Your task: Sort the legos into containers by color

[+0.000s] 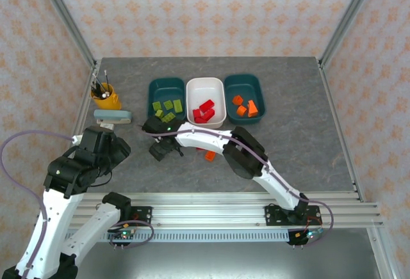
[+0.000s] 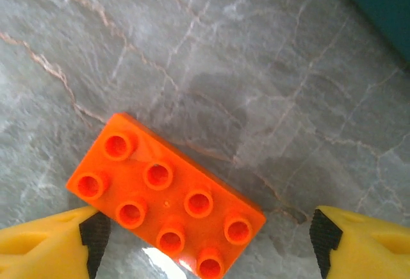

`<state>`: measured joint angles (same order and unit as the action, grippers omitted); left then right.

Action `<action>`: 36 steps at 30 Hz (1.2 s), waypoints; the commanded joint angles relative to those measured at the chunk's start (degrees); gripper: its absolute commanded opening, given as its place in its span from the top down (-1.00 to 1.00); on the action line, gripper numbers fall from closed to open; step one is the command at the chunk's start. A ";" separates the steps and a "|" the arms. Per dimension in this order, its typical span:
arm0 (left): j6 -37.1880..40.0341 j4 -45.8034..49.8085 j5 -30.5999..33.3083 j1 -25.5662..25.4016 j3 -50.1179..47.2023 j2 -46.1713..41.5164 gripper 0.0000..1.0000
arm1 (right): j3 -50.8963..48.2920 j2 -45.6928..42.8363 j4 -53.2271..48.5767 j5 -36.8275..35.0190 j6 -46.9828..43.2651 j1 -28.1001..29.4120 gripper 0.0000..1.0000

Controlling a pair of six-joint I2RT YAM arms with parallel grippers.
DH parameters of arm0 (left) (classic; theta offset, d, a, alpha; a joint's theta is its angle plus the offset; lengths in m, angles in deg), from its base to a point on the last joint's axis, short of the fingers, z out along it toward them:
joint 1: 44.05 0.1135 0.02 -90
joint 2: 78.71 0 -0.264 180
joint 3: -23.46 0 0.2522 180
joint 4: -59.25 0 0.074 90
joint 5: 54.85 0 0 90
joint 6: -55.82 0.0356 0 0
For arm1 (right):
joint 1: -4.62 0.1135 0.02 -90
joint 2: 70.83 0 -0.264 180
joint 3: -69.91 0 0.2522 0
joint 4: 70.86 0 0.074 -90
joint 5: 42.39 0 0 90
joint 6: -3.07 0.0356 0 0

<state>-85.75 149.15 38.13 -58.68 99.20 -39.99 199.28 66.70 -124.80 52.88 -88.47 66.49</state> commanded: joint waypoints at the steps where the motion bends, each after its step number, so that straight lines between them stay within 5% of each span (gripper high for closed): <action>1: -0.19 2.67 0.61 -0.43 1.49 -0.22 -0.38 | 4.63 3.24 -3.63 -1.56 0.73 -0.58 -0.62; 10: -0.43 2.40 0.26 -0.37 1.55 -0.49 -0.38 | 4.72 3.09 -6.85 3.17 3.55 -0.96 -0.10; 16: 0.60 -1.22 -5.83 -0.44 -1.33 -2.86 -0.38 | -0.79 -0.26 -6.91 3.32 5.77 -0.77 0.12; 30: -1.07 -2.92 -11.09 -0.46 -4.65 -5.23 -0.38 | -8.38 -5.61 -12.97 -0.01 12.54 -0.51 0.21; 36: -1.79 -3.98 -13.70 -0.41 -6.63 -5.41 -0.38 | -1.93 -0.70 -18.03 0.15 13.95 -0.65 0.00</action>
<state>-86.73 146.75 26.22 -58.68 93.60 -45.30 194.58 62.92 -136.36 54.39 -76.14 65.59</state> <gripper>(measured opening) 0.691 0.481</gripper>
